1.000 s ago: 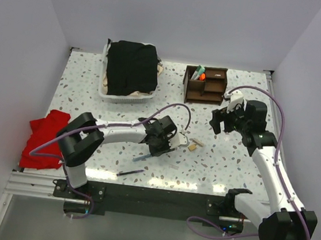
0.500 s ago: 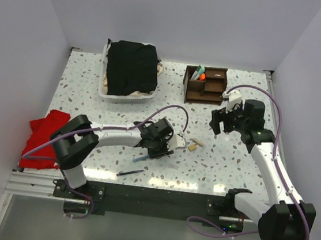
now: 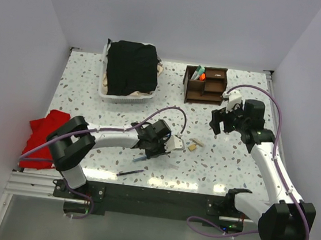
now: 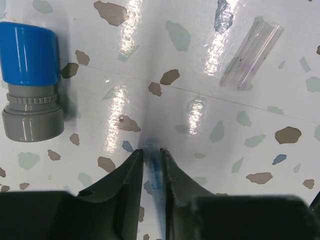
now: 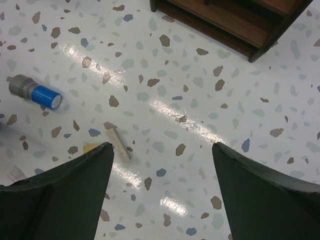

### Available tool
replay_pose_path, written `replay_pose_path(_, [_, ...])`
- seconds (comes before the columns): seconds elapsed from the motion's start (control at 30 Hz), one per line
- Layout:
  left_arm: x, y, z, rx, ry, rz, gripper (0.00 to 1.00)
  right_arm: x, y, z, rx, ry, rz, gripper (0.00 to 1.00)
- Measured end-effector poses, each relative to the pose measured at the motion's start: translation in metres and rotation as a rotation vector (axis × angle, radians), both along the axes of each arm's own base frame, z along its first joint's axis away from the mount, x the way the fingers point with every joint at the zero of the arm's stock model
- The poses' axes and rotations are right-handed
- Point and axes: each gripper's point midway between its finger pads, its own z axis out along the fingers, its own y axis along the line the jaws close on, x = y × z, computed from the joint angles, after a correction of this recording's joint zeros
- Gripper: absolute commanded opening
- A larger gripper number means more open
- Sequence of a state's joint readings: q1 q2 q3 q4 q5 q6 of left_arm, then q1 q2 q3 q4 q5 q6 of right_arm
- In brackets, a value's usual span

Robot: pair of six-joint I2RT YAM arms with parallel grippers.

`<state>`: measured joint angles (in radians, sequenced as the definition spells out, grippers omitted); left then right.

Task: Sort the stationery into containers
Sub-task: Pick up the pen from the center of the board.

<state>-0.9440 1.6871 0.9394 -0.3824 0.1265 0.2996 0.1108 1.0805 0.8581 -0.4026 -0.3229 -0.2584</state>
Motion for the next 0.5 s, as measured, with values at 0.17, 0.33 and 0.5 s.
replay_pose_path(0.17, [-0.003,-0.001,0.001,0.004,0.018,-0.058,0.00,0.001,0.000,-0.003,0.001,0.011,-0.002,0.84])
replay_pose_path(0.33, [-0.002,-0.001,0.004,0.041,0.115,-0.092,0.00,0.004,0.000,-0.001,0.000,0.014,-0.003,0.84])
replay_pose_path(0.5, [0.023,-0.012,0.046,0.012,0.134,-0.106,0.00,0.019,-0.001,0.019,-0.007,-0.024,-0.017,0.84])
